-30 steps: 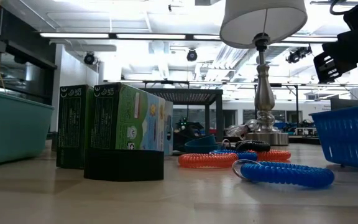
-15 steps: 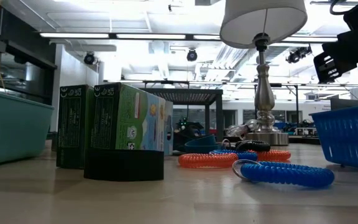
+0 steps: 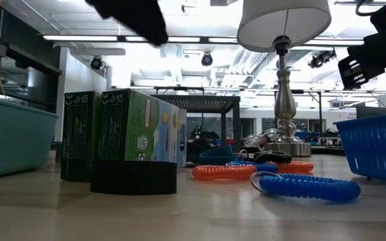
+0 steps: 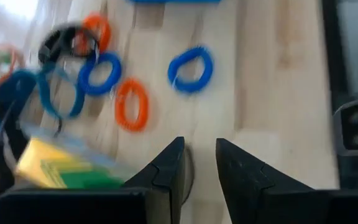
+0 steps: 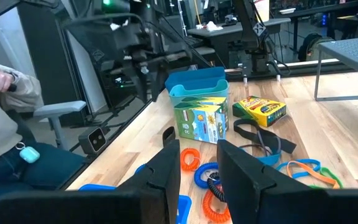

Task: Pick & Place Office Desk Supplies
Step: Put the bottom black rubber band into the green bin

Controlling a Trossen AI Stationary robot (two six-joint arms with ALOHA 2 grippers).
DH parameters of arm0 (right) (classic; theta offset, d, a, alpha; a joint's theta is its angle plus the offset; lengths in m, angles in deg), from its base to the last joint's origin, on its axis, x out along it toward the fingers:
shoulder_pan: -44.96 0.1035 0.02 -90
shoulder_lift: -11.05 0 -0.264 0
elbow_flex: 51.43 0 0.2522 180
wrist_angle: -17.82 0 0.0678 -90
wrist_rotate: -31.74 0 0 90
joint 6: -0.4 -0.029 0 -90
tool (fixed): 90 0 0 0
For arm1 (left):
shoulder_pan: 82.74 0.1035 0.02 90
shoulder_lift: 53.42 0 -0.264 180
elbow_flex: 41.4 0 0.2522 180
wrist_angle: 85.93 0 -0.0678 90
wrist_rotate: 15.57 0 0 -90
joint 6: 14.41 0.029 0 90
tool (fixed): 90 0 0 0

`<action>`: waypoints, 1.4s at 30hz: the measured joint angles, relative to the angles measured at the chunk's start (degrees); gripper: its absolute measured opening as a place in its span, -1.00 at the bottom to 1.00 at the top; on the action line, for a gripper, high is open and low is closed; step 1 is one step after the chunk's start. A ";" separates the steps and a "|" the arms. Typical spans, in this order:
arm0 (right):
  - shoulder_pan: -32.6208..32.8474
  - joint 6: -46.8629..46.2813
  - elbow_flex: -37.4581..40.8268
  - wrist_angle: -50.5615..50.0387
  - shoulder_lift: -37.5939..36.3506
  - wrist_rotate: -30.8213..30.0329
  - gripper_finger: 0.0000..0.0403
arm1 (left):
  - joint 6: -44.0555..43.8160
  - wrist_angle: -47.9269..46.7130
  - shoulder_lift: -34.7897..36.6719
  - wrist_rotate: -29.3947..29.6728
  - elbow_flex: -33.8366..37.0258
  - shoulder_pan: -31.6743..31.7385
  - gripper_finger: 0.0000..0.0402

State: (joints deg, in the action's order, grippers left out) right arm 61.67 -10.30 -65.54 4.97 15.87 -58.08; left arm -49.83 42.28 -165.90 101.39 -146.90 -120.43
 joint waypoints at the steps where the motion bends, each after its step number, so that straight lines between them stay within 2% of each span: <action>1: -0.02 0.00 0.00 0.02 0.00 -0.01 -0.54 | -0.39 0.30 -0.37 -0.45 -0.02 0.02 -0.57; 19: 0.00 0.00 0.00 0.08 0.83 0.00 -0.54 | -5.33 -1.32 -4.61 -5.63 0.04 0.13 -0.57; 42: 0.00 0.00 -0.01 0.08 0.83 0.00 -0.54 | -6.24 -3.87 -7.39 -6.49 0.04 1.20 -0.57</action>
State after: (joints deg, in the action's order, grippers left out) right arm 61.67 -10.30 -65.55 5.05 16.70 -58.08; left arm -56.07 38.41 -173.29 94.90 -146.86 -119.23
